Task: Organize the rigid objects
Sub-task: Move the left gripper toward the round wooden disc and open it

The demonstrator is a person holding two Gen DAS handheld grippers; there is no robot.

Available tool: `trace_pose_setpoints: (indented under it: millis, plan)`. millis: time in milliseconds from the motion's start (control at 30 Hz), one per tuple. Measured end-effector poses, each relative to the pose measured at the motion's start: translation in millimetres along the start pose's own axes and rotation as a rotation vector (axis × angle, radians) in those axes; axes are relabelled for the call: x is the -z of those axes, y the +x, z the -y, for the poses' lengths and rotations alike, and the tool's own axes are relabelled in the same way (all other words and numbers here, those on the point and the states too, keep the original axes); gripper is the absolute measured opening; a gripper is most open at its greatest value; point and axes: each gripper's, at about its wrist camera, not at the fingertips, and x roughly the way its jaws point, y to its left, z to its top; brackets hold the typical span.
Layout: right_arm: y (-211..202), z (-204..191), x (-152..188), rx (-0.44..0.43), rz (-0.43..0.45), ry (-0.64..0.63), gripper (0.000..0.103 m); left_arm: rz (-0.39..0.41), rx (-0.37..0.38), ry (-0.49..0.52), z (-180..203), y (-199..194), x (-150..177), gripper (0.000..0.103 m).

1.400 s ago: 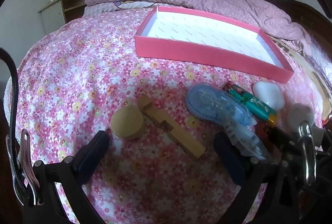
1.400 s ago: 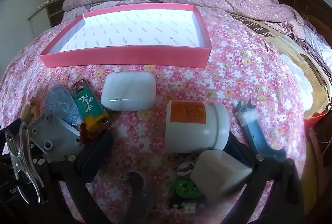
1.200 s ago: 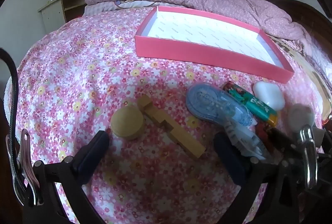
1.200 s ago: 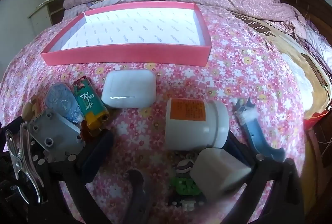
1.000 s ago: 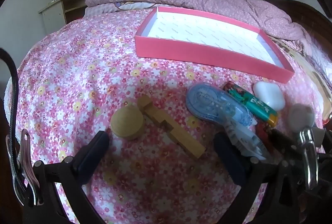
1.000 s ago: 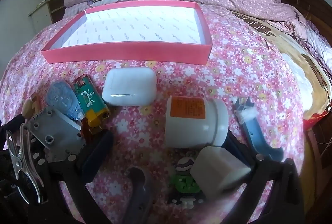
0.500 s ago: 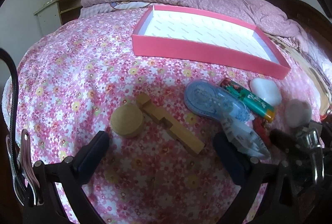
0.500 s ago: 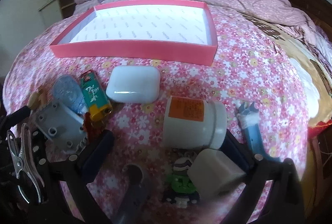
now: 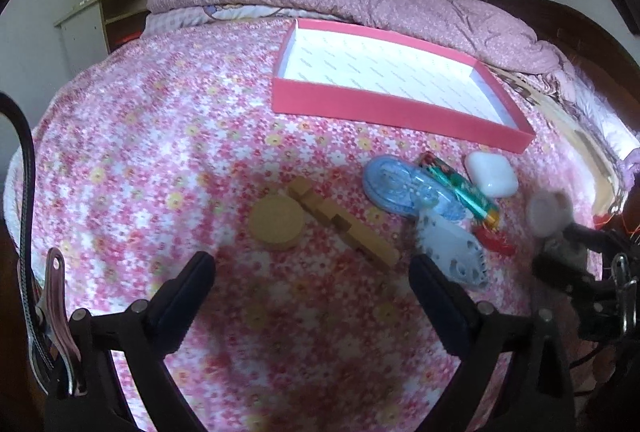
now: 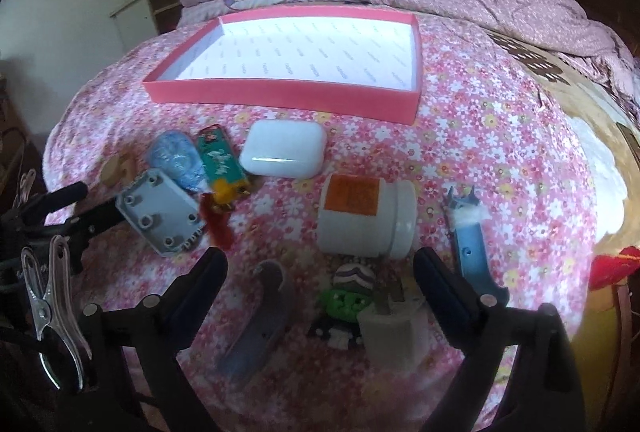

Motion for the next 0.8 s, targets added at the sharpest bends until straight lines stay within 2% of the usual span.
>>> trace_pose_setpoints:
  millis: [200,367,467,500,600,700,800]
  plan:
    - [-8.5,-2.3,3.3,-0.018,0.027,-0.035,0.095,0.017,-0.004,0.049,-2.7,-8.9,1.4,0.100]
    - [-12.9,-5.3,4.9,-0.027,0.044,-0.059,0.095,0.061,-0.024,0.073,-6.5,-17.0,0.5,0.099]
    - [-13.1,-6.4,5.1,-0.028,0.045,-0.067,0.095,0.068,-0.047,0.066,-13.7,-15.1,-4.1,0.084]
    - [-12.8,-7.1,5.3,-0.028,0.045,-0.070,0.095,0.064,-0.045,0.061,-16.1,-13.7,-4.9,0.076]
    - [-12.3,-7.2,5.4,-0.031,0.045,-0.071,0.095,0.045,-0.029,0.031,-25.8,-10.3,-4.6,0.063]
    - [-11.6,-7.1,5.7,-0.035,0.045,-0.065,0.094,0.038,-0.022,0.022,-29.6,-9.0,-3.4,0.055]
    - [-10.1,-6.4,5.6,-0.039,0.044,-0.060,0.094,0.045,-0.010,0.019,-30.2,-10.7,-3.5,0.054]
